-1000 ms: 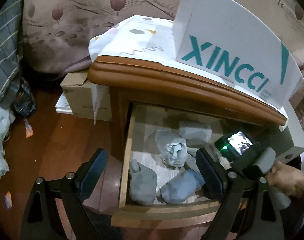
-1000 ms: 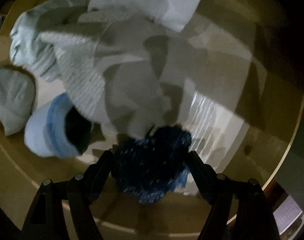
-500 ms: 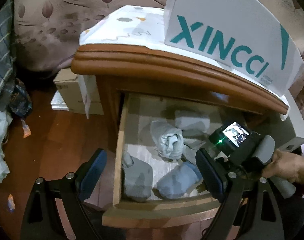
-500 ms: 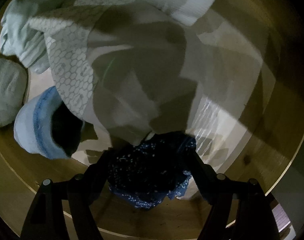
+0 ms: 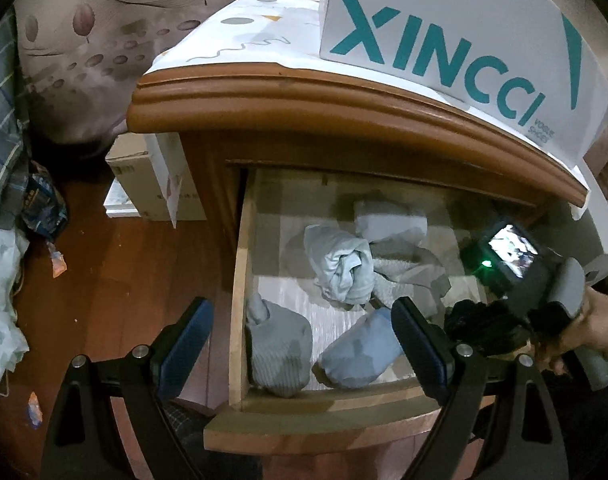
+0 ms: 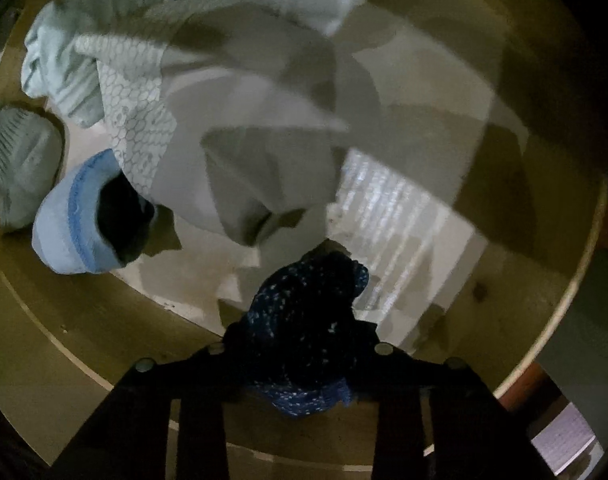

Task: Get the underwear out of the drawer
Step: 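Lift the dark blue floral underwear out of the drawer with the right tool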

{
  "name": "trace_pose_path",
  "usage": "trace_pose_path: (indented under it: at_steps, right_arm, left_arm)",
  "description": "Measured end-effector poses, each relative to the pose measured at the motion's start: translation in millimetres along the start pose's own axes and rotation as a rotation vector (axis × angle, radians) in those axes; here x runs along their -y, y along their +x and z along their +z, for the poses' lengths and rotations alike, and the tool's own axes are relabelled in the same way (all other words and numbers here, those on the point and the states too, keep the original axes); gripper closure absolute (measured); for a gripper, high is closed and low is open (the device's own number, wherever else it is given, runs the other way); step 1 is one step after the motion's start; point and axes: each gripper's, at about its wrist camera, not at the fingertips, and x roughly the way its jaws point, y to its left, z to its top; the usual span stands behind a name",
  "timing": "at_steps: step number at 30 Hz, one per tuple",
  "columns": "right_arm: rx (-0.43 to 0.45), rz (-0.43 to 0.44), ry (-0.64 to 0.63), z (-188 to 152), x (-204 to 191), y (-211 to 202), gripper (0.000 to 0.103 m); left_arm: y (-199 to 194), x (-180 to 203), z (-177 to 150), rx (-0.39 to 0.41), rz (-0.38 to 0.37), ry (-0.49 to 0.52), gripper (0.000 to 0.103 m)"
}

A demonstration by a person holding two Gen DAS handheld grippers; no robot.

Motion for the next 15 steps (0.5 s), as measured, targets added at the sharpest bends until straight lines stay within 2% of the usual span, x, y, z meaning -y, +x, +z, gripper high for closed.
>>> trace_pose_path:
  at_steps: [3, 6, 10, 13, 15]
  right_arm:
    - [0.085, 0.030, 0.033, -11, 8, -18, 0.072]
    - [0.206, 0.067, 0.097, -31, 19, -38, 0.072]
    - [0.428, 0.068, 0.167, -71, 32, -67, 0.072]
    - [0.574, 0.124, 0.259, -104, 42, -85, 0.071]
    - [0.659, 0.107, 0.300, -121, 44, -91, 0.071]
  left_arm:
    - [6, 2, 0, -0.029, -0.008, -0.003, 0.015]
    - [11, 6, -1, -0.046, -0.012, 0.010, 0.015]
    - [21, 11, -2, -0.081, 0.003, 0.021, 0.015]
    - [30, 17, -3, -0.112, 0.005, 0.034, 0.015]
    - [34, 21, -3, -0.120, 0.006, 0.054, 0.014]
